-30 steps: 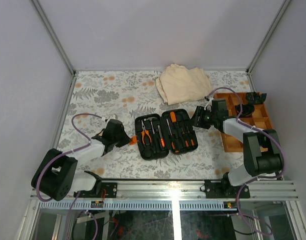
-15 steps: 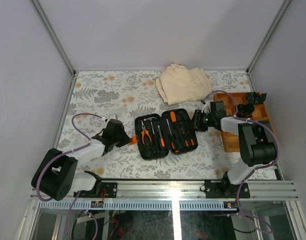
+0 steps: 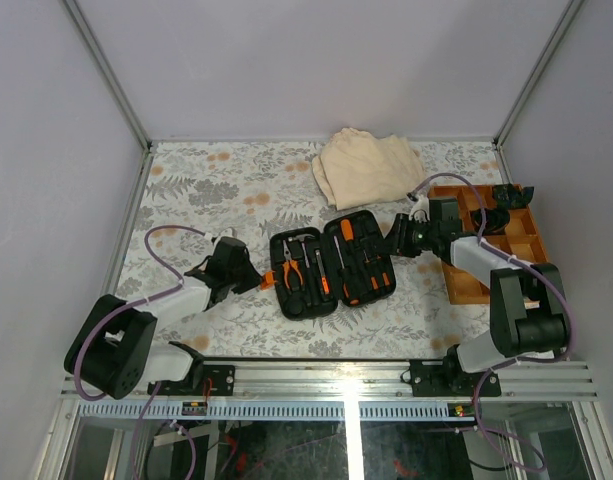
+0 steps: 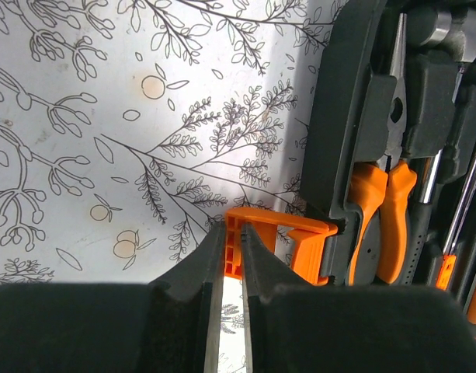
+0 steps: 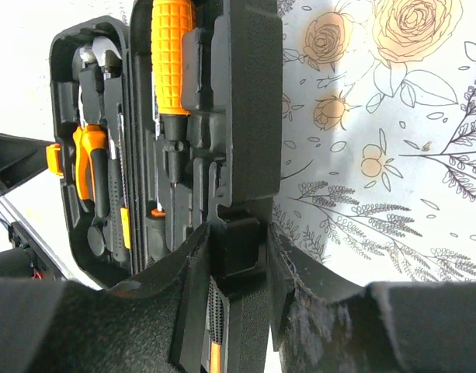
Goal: Sort the tools into containers
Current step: Close the storage box at the center of the board.
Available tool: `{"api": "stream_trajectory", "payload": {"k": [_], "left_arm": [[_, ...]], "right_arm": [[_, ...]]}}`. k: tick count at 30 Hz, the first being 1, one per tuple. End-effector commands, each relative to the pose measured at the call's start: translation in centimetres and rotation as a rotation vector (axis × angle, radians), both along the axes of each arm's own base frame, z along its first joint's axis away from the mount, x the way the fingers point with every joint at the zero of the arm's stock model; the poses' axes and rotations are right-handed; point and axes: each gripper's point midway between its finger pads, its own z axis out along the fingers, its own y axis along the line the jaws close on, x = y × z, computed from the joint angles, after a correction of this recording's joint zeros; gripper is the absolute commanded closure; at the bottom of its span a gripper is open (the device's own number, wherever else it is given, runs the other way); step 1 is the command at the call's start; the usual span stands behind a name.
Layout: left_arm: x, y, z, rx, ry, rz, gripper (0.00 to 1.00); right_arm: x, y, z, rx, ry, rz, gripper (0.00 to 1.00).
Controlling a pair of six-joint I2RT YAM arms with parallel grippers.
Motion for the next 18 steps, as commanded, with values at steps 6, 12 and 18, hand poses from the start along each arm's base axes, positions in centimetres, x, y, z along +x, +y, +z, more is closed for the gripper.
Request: {"api": "stream_trajectory", "payload": {"k": [6, 12, 18], "left_arm": [[-2.5, 0.4, -2.5, 0.043, 0.121, -0.051, 1.0], [-2.6, 0.3, -2.6, 0.04, 0.124, -0.055, 1.0], [-2.6, 0.3, -2.6, 0.04, 0.122, -0.057, 1.0]], "right_arm": [[-1.3, 3.3, 6.7, 0.105, -0.111, 0.148, 0.67], [-2.0, 5.7, 7.3, 0.047, -0.131, 0.206, 0.67], [-2.1, 7.4, 9.4, 0.029, -0.174, 0.226, 0.67]]}}
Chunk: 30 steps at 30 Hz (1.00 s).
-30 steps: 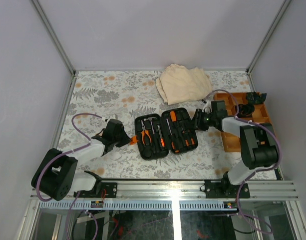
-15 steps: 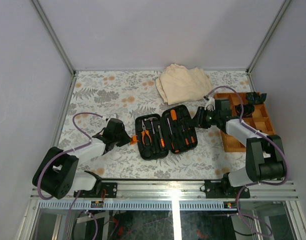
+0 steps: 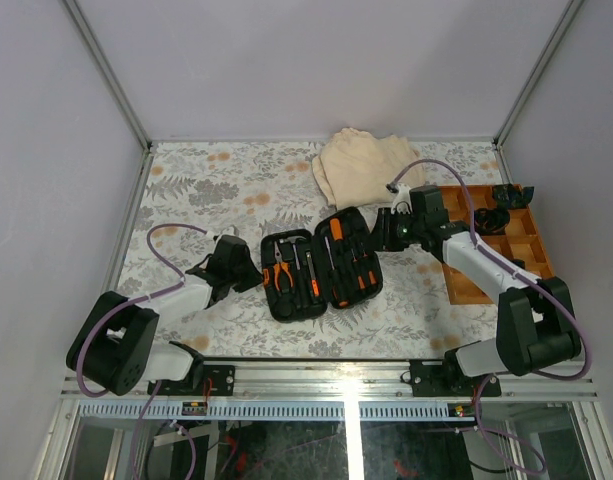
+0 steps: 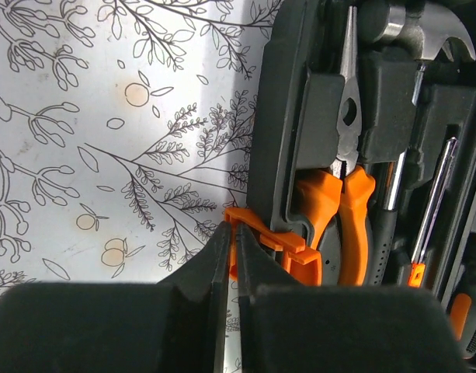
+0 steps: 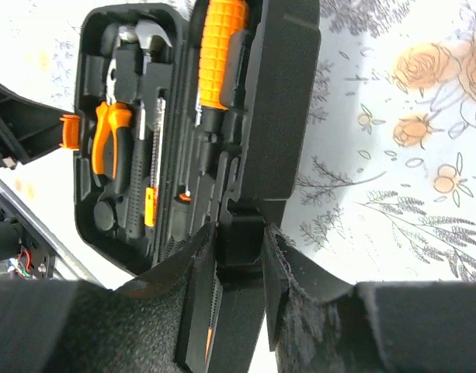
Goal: Sort the tools into containers
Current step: Close the storage box at the center of the board.
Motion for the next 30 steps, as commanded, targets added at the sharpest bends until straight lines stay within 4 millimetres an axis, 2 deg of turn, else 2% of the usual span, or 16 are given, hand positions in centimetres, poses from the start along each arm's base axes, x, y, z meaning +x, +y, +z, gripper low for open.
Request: {"api": "stream_trajectory", "payload": {"k": [1, 9, 17, 30], "left_arm": [[-3.0, 0.8, -2.7, 0.054, 0.122, -0.04, 1.0], [-2.9, 0.7, -2.7, 0.052, 0.121, -0.04, 1.0], [-2.9, 0.8, -2.7, 0.051, 0.12, -0.038, 1.0], [-3.0, 0.8, -2.7, 0.052, 0.12, -0.039, 1.0]], "right_arm": [[-0.8, 4.1, 5.9, 0.115, -0.094, 0.127, 0.67], [-1.9, 5.8, 7.4, 0.129, -0.108, 0.168, 0.67], [-2.9, 7.9, 8.7, 0.141, -0.124, 0.215, 0.62], [-4.4, 10.8, 8.0, 0.158, -0.102, 0.272, 0.62]]}}
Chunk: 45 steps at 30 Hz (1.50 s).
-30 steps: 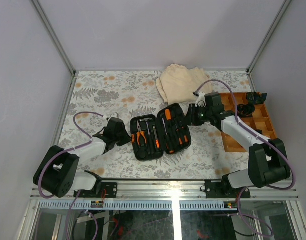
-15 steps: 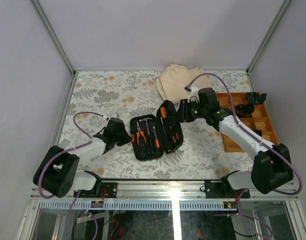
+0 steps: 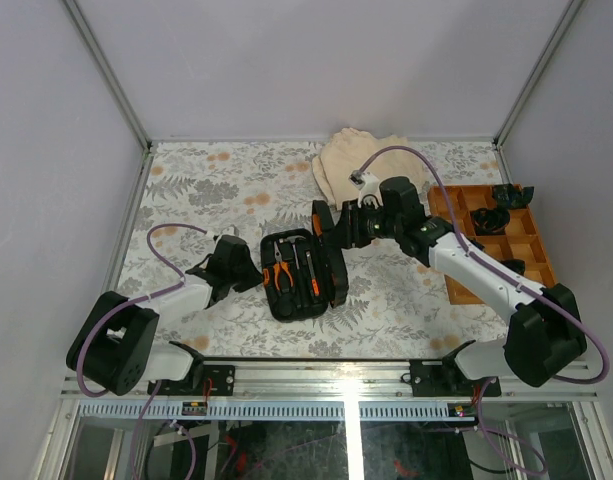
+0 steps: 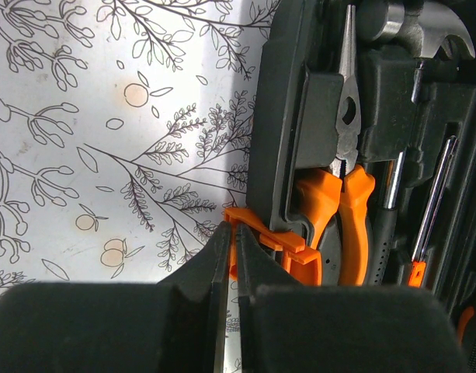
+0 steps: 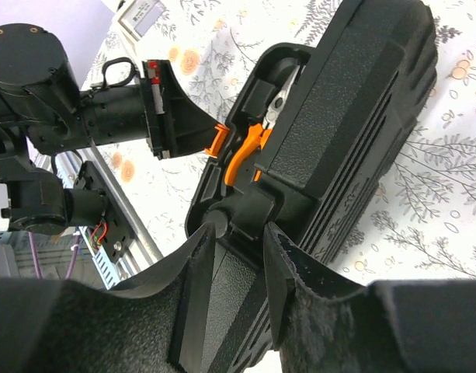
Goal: Sort the tools into containers
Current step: Close the storage box at the center of the board.
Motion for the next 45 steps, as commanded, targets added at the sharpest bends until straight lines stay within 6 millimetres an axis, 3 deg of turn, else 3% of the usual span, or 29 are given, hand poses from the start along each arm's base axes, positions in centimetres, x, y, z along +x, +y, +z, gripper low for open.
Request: {"api": "stream_trajectory", "payload": {"k": [1, 11, 16, 27, 45], "left_arm": [[-3.0, 0.8, -2.7, 0.052, 0.12, -0.039, 1.0], [-3.2, 1.9, -1.2, 0.069, 0.105, 0.027, 1.0], [-3.0, 3.9, -0.4, 0.158, 0.099, 0.101, 1.0], [-4.1, 6.6, -1.0, 0.281, 0.161, 0.185, 1.0], [-4.1, 6.7, -0.7, 0.298, 0.167, 0.183, 1.0]], "right_arm": [[-1.8, 1.8, -0.4, 0.006, 0.057, 0.064, 0.62], [-1.9, 2.4, -1.5, -0.036, 0.061, 0.062, 0.62], [-1.8, 2.4, -1.8, -0.042, 0.065, 0.058, 0.62], [-1.9, 2.9, -1.7, -0.039, 0.069, 0.075, 0.62], [-3.6, 6.8, -1.0, -0.046, 0.064, 0.162, 0.62]]}}
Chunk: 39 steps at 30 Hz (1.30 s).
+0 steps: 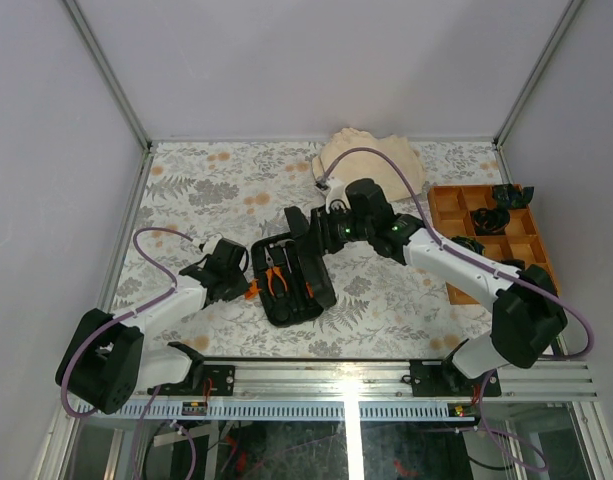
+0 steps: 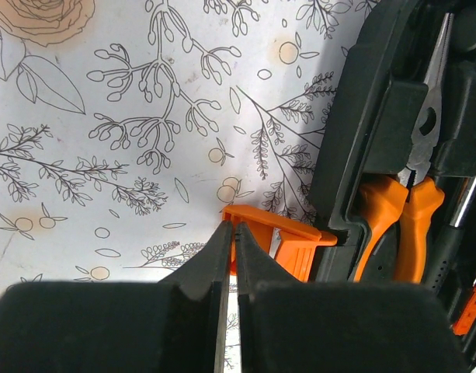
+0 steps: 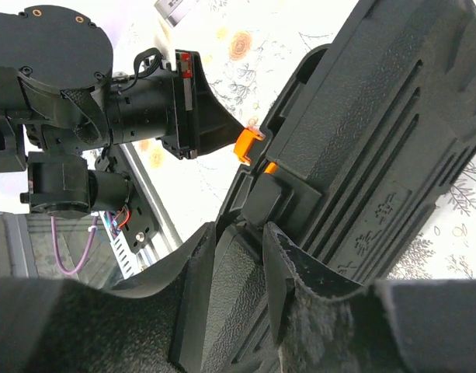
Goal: Sort the tools into containers
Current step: Close the storage box at the center of the board.
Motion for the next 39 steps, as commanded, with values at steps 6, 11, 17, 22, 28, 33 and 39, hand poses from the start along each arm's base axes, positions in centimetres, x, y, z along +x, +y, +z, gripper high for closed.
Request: {"api": "stream_trajectory", "payload": {"k": [6, 11, 17, 22, 28, 33, 39], "left_arm": [[-1.1, 1.8, -0.7, 0.091, 0.051, 0.021, 1.0], [-1.2, 1.8, -0.8, 0.089, 0.054, 0.02, 1.0], [-1.1, 1.7, -0.6, 0.084, 0.049, 0.021, 1.0], [-1.1, 1.8, -0.7, 0.087, 0.05, 0.023, 1.0], [-1.4, 1.9, -0.8, 0.09, 0.054, 0.025, 1.0], [-1.3, 1.9, -0.6, 0.088, 0.048, 0.026, 1.0], [-0.9, 0.7, -0.5, 0.036, 0.026, -0.021, 1.0]], "right_arm": [[-2.2, 2.4, -2.2, -0.08, 0.068, 0.058, 0.61], [-2.4, 3.5, -3.3, -0.098, 0.078, 0.059, 0.6], [-2.2, 4.0, -6.3, -0.135, 0.116, 0.038, 0.6], [-2.5, 4.3, -8.4, -0.133, 0.151, 0.025, 0.6], [-2.7, 4.4, -10.4, -0.151, 0.178, 0.015, 0.6], [-2.5, 4.1, -10.9, -0.176, 0.166, 0.006, 0.6], [-2.0, 3.0, -11.8, -0.267, 0.125, -0.015, 0.58]]}}
